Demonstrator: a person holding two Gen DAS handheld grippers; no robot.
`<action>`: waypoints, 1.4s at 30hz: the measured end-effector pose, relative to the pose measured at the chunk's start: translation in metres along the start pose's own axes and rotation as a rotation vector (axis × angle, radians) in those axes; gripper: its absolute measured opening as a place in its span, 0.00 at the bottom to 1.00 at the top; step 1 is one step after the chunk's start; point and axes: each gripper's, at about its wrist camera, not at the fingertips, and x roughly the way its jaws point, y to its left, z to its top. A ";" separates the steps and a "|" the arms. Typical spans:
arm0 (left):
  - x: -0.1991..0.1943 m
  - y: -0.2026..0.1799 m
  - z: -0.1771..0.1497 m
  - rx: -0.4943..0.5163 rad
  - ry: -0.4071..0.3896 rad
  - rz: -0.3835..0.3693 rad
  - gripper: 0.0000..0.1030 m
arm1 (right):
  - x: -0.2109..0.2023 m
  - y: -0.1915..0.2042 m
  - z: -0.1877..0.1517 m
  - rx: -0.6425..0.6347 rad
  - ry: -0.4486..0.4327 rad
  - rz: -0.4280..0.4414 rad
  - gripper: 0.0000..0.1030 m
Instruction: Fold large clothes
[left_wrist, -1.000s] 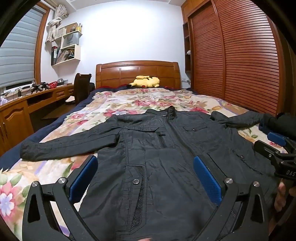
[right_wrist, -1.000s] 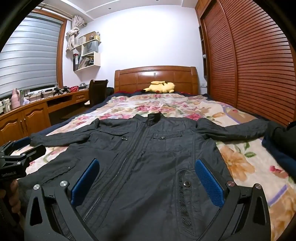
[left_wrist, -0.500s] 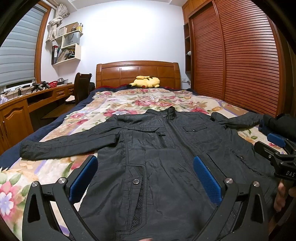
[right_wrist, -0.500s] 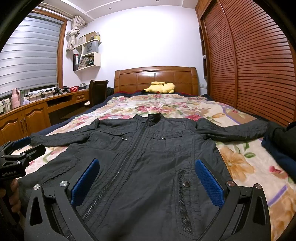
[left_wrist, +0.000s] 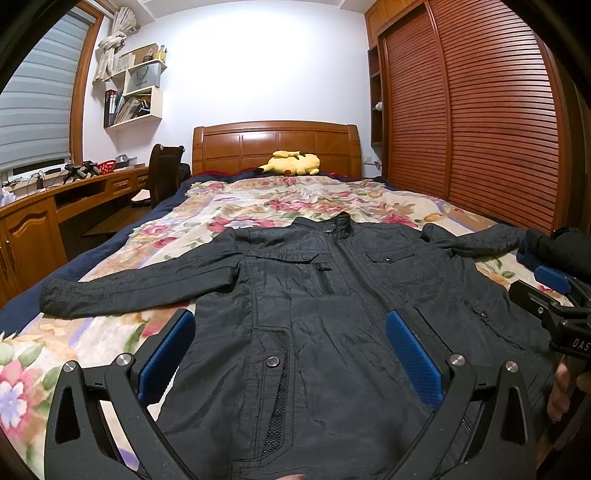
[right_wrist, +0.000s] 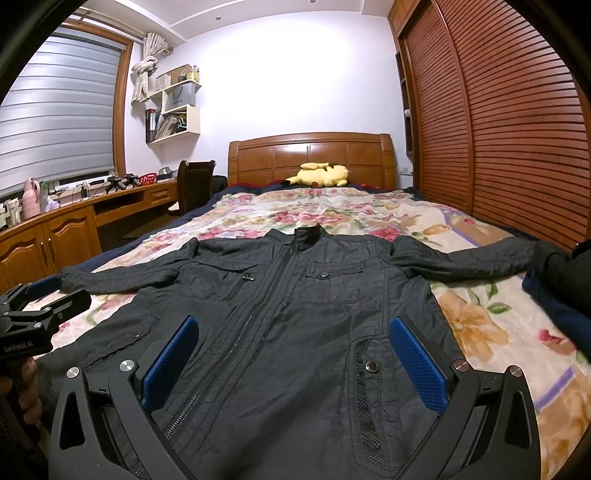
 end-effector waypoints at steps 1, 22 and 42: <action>0.000 0.001 0.000 0.000 -0.001 0.000 1.00 | 0.000 0.000 0.000 0.000 0.000 0.000 1.00; -0.002 0.001 0.001 0.000 -0.001 0.001 1.00 | -0.002 0.001 0.000 0.004 -0.004 0.003 1.00; -0.002 0.001 0.001 -0.001 -0.001 -0.001 1.00 | -0.001 0.000 -0.001 0.008 -0.005 0.004 1.00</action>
